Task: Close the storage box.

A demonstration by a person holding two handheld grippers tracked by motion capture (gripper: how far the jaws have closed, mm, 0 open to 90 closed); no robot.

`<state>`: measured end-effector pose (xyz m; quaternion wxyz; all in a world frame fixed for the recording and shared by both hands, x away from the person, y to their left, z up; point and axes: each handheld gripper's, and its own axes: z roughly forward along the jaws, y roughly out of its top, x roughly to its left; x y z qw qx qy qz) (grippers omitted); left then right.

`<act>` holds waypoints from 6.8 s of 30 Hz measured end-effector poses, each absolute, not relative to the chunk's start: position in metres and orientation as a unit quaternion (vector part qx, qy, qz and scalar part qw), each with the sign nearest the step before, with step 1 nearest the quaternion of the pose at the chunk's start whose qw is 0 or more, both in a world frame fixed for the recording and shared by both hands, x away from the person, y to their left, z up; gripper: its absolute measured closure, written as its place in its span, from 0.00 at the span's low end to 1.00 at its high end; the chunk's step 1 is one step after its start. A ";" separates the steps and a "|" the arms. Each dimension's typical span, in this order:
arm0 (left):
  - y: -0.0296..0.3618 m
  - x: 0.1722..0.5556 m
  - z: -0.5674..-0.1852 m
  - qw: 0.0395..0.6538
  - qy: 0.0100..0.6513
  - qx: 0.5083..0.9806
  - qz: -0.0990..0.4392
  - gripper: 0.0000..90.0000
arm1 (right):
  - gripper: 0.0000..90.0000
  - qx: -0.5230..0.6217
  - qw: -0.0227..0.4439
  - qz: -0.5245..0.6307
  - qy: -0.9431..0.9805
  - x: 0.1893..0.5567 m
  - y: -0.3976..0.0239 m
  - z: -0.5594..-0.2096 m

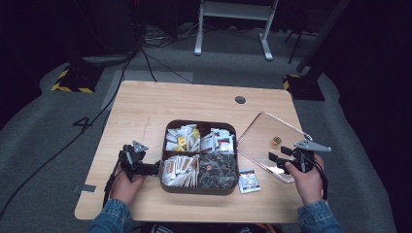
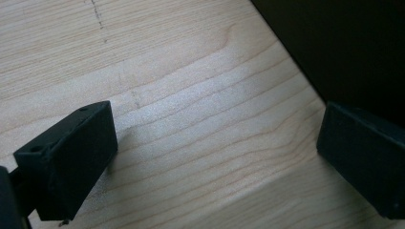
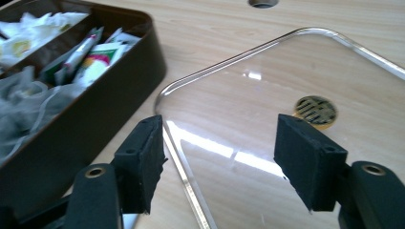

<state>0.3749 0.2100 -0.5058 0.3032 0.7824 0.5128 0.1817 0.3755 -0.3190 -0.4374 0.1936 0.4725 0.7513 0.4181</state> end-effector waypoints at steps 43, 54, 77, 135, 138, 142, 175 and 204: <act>0.210 0.374 -0.506 0.303 0.513 0.782 0.182 0.00 | 0.51 0.534 0.238 0.304 0.752 0.464 -0.336 -0.491; 0.210 0.374 -0.506 0.303 0.513 0.782 0.181 0.00 | 0.65 0.523 0.237 0.312 0.757 0.467 -0.331 -0.491; 0.210 0.374 -0.506 0.303 0.513 0.782 0.181 0.00 | 0.66 0.508 0.240 0.363 0.743 0.453 -0.338 -0.447; 0.213 0.373 -0.506 0.303 0.516 0.780 0.183 0.00 | 0.66 0.341 0.167 0.417 0.826 0.428 -0.202 -0.371; 0.212 0.373 -0.506 0.303 0.516 0.780 0.183 0.00 | 0.66 0.329 0.160 0.416 0.832 0.427 -0.190 -0.372; 0.213 0.374 -0.506 0.303 0.514 0.781 0.183 0.00 | 0.66 0.316 0.152 0.414 0.840 0.425 -0.177 -0.374; 0.213 0.374 -0.506 0.303 0.515 0.781 0.183 0.00 | 0.66 0.255 0.102 0.390 0.879 0.413 -0.094 -0.423; 0.213 0.374 -0.506 0.303 0.515 0.781 0.183 0.00 | 0.65 0.247 0.093 0.388 0.883 0.417 -0.091 -0.437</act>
